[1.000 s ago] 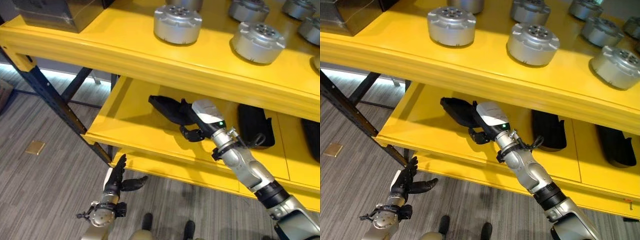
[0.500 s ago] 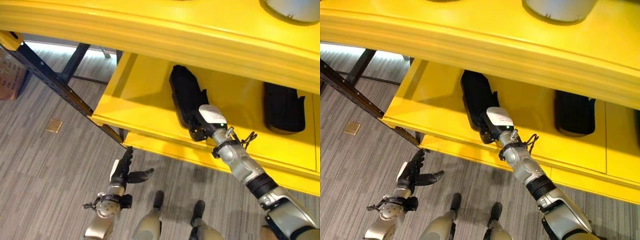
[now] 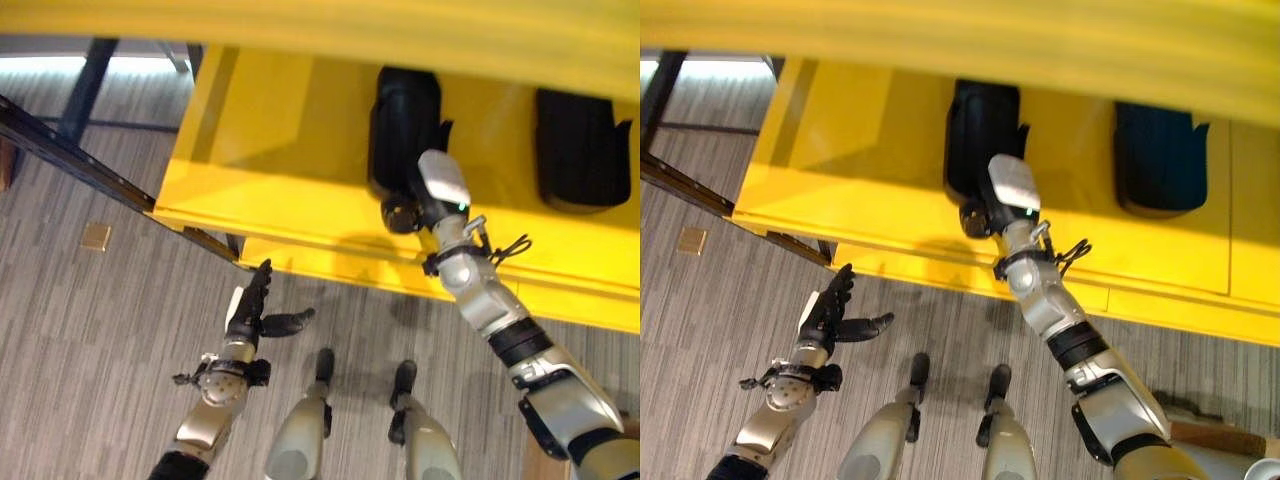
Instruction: Move parts from the plastic box to the shelf.
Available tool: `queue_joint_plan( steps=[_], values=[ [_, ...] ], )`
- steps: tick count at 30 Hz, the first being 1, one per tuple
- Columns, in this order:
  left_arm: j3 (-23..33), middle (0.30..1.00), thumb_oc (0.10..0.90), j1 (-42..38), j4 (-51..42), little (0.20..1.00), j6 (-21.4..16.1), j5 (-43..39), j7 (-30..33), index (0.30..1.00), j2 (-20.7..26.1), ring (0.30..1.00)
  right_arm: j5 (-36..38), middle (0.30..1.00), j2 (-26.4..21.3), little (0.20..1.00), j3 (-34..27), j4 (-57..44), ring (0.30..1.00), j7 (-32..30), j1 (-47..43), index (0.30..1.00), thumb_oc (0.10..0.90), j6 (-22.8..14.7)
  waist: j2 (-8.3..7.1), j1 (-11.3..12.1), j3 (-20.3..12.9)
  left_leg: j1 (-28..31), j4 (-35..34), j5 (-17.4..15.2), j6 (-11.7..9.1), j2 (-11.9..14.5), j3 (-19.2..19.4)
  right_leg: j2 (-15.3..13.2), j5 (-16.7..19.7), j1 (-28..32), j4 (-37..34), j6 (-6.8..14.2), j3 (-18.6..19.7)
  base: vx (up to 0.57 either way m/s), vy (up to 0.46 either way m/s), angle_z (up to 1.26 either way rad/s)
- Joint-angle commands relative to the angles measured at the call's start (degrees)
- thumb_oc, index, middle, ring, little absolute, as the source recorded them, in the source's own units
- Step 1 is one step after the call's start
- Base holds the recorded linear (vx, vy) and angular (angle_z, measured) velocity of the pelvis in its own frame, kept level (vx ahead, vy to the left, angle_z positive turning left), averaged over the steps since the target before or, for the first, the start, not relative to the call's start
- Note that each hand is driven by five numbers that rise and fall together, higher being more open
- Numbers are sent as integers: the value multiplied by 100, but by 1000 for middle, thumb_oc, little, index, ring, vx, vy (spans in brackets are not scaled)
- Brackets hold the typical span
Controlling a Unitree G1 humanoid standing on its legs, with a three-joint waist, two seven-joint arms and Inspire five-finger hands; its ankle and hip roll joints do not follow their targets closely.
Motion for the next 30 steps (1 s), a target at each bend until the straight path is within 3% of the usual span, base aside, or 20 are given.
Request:
queue_joint_plan(
  steps=[1, 10, 30],
  values=[
    [127, 1000, 900, 277, -448, 1000, -540, -48, 118, 1000, 216, 1000, 138, 300, -131, 300, -17, -581, 300, -328, -100, 300, 400, -161, -135, -98, -478, -203, 840, -737, -41, 40, -112, -478, 175, -114, 306, 305, -39, -49, 6, -3],
    [207, 1000, 900, 324, -536, 1000, -478, -15, 138, 1000, 235, 1000, 34, 300, -153, 300, -129, -933, 300, -383, -271, 300, 400, -140, -121, -116, -359, -597, 1331, -937, 19, 55, -4, -467, 75, -571, 689, 252, 108, -38, 2, -4],
    [315, 1000, 900, 260, -534, 1000, -550, -27, 158, 1000, 295, 1000, -270, 300, -683, 300, 111, -666, 300, -148, -823, 300, 400, -58, -217, -91, -230, -579, 1307, -961, 27, 43, -27, -457, 74, -572, 709, 238, 70, 0, 0, 0]
  ],
)
